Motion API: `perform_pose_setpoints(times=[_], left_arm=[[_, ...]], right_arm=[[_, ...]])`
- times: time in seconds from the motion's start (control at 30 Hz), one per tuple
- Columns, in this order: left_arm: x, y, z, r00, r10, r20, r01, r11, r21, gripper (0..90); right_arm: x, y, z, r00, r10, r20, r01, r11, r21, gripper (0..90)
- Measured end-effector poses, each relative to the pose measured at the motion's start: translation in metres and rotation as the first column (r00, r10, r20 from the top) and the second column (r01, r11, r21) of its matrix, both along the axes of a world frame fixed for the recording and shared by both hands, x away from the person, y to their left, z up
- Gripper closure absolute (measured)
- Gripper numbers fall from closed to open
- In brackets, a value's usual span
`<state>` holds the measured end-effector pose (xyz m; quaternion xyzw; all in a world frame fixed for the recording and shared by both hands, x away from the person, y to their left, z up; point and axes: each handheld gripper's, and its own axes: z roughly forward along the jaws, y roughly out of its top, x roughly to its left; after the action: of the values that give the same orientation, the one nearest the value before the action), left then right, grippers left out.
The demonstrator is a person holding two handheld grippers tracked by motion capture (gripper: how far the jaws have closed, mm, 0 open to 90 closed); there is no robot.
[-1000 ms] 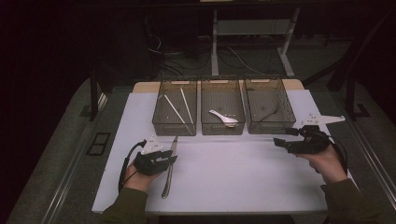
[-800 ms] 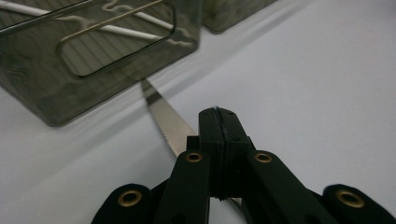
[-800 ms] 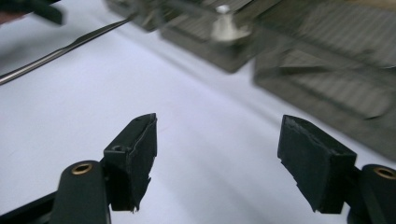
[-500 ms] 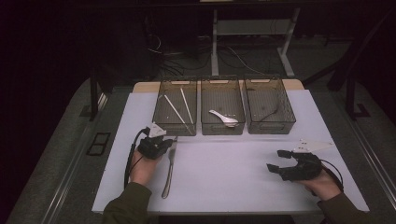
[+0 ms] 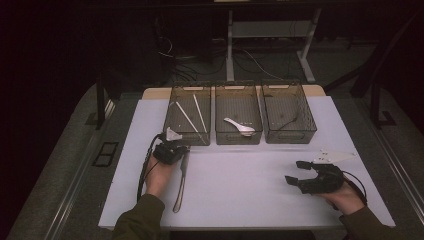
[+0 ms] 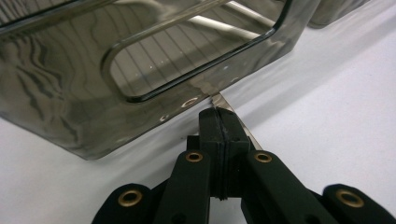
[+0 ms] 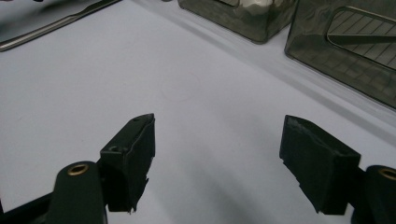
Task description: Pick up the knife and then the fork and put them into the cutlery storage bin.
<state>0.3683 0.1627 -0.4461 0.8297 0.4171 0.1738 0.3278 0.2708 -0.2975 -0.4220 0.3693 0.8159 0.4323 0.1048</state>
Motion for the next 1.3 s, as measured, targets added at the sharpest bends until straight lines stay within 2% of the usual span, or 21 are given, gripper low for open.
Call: perform_pose_setpoints(times=[0.07, 0.33, 0.47, 0.53, 0.57, 0.67, 0.77, 0.8, 0.83, 0.87, 0.9, 0.93, 0.97, 1.0, 1.03, 1.07, 1.1, 1.13, 1.17, 1.23, 1.3], left_arm=[[-0.001, -0.004, -0.001, 1.0000, -0.007, 0.000, 0.007, 0.9998, -0.019, 89.1], [-0.005, -0.019, 0.000, 0.9944, -0.105, -0.018, 0.104, 0.9942, -0.027, 89.1], [-0.009, -0.031, 0.000, 0.9867, -0.161, -0.023, 0.161, 0.9866, -0.029, 89.1], [-0.012, -0.035, 0.000, 0.9802, -0.196, -0.027, 0.195, 0.9801, -0.034, 89.1], [-0.013, -0.037, 0.000, 0.9748, -0.222, -0.027, 0.221, 0.9750, -0.025, 89.1], [-0.018, -0.045, 0.001, 0.9620, -0.269, -0.044, 0.267, 0.9622, -0.053, 89.1], [-0.024, -0.054, 0.002, 0.9422, -0.331, -0.050, 0.328, 0.9425, -0.065, 89.1], [-0.026, -0.056, 0.003, 0.9337, -0.354, -0.056, 0.349, 0.9341, -0.074, 89.1], [-0.027, -0.059, 0.003, 0.9207, -0.387, -0.053, 0.382, 0.9206, -0.082, 89.1], [-0.030, -0.063, 0.002, 0.9136, -0.402, -0.063, 0.395, 0.9136, -0.095, 89.1], [-0.033, -0.067, 0.002, 0.9030, -0.424, -0.068, 0.419, 0.9044, -0.081, 89.2], [-0.036, -0.071, 0.001, 0.8995, -0.431, -0.072, 0.426, 0.9018, -0.070, 89.1], [-0.036, -0.073, 0.001, 0.8945, -0.443, -0.059, 0.440, 0.8961, -0.055, 89.1], [-0.037, -0.073, 0.002, 0.8908, -0.450, -0.065, 0.446, 0.8928, -0.062, 89.1], [-0.038, -0.073, 0.003, 0.8943, -0.442, -0.069, 0.438, 0.8964, -0.068, 89.1], [-0.037, -0.072, 0.003, 0.8944, -0.442, -0.065, 0.438, 0.8962, -0.069, 89.1], [-0.037, -0.070, 0.005, 0.8962, -0.440, -0.057, 0.436, 0.8971, -0.072, 89.1], [-0.038, -0.068, 0.007, 0.9011, -0.431, -0.049, 0.426, 0.9008, -0.084, 89.1], [-0.038, -0.065, 0.010, 0.9014, -0.431, -0.042, 0.426, 0.9004, -0.086, 89.0], [-0.042, -0.058, 0.017, 0.9086, -0.417, -0.025, 0.412, 0.9049, -0.106, 87.1], [-0.047, -0.049, 0.023, 0.9165, -0.400, -0.013, 0.396, 0.9122, -0.103, 82.0]], right_arm=[[0.000, 0.000, 0.000, 1.0000, -0.001, 0.001, 0.001, 1.0000, 0.001, 26.5], [0.000, -0.001, 0.001, 1.0000, 0.002, 0.006, -0.002, 1.0000, 0.002, 26.6], [0.000, -0.001, 0.001, 1.0000, 0.002, 0.005, -0.002, 1.0000, 0.001, 26.6], [0.000, -0.001, 0.001, 1.0000, 0.003, 0.005, -0.003, 1.0000, 0.002, 26.6], [0.000, -0.001, 0.001, 1.0000, 0.003, 0.005, -0.003, 1.0000, 0.001, 26.6], [0.000, 0.000, 0.001, 1.0000, 0.005, 0.003, -0.005, 1.0000, 0.001, 26.6], [0.000, 0.000, 0.001, 1.0000, 0.008, 0.002, -0.008, 1.0000, 0.002, 26.6], [-0.001, 0.000, 0.001, 1.0000, 0.007, 0.000, -0.007, 1.0000, 0.002, 26.6], [-0.001, 0.000, 0.001, 1.0000, 0.006, 0.000, -0.006, 1.0000, 0.001, 26.5], [-0.001, 0.000, 0.001, 1.0000, 0.006, 0.000, -0.006, 1.0000, 0.001, 26.6], [-0.001, 0.000, 0.001, 1.0000, 0.006, 0.000, -0.006, 1.0000, 0.001, 26.6], [-0.001, 0.000, 0.001, 1.0000, 0.006, 0.001, -0.006, 1.0000, 0.001, 26.6], [-0.001, 0.000, 0.001, 1.0000, 0.006, 0.003, -0.006, 1.0000, 0.000, 26.6], [-0.001, 0.000, 0.001, 1.0000, 0.006, 0.003, -0.006, 1.0000, 0.000, 26.6], [-0.001, 0.000, 0.001, 1.0000, 0.007, 0.003, -0.007, 1.0000, 0.000, 26.6], [-0.001, 0.000, 0.001, 1.0000, 0.006, 0.000, -0.006, 1.0000, 0.000, 26.6], [-0.001, 0.000, 0.001, 1.0000, 0.007, 0.000, -0.007, 1.0000, 0.000, 26.6], [-0.001, 0.000, 0.001, 1.0000, 0.007, 0.000, -0.007, 1.0000, -0.001, 26.6], [-0.001, 0.000, 0.001, 1.0000, 0.007, 0.000, -0.007, 1.0000, 0.001, 26.6], [-0.001, 0.000, 0.001, 1.0000, 0.009, 0.002, -0.009, 1.0000, 0.001, 26.6], [-0.001, 0.000, 0.001, 0.9999, 0.011, 0.000, -0.011, 0.9999, 0.001, 26.6]])
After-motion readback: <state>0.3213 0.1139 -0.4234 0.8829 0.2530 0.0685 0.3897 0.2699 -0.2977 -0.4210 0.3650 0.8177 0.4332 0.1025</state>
